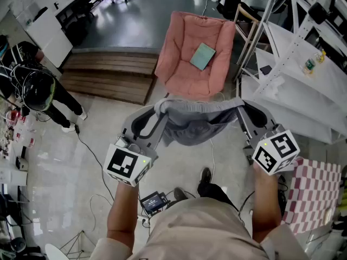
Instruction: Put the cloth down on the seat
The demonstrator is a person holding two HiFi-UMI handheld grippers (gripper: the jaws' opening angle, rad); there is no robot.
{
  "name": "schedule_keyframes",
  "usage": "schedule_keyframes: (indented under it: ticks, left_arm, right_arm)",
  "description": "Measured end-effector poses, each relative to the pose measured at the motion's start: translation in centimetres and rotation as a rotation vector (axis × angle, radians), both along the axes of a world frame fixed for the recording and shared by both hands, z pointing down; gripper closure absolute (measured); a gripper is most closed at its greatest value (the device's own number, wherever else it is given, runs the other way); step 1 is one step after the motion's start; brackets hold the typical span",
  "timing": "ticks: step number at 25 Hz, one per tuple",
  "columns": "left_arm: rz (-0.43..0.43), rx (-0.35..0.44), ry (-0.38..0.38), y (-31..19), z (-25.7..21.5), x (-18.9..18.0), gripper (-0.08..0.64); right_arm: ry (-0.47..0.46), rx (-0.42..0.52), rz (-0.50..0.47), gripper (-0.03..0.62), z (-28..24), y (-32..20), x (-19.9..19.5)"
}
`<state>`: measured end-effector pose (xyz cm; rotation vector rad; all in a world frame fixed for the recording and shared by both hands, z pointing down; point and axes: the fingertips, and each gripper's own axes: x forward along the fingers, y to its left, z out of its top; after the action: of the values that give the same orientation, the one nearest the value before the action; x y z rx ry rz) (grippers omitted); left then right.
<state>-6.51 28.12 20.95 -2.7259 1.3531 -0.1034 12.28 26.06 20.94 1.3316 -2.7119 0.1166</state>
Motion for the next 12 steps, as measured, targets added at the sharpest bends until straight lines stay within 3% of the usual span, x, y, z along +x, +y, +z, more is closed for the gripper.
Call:
schedule_keyframes:
  ticks: [12]
  left_arm:
    - [0.033,-0.089,0.063,-3.6,3.7,2.1,0.463]
  right_arm:
    - [-0.045,-0.097,-0.008,0.588,3.9,-3.5,1.3]
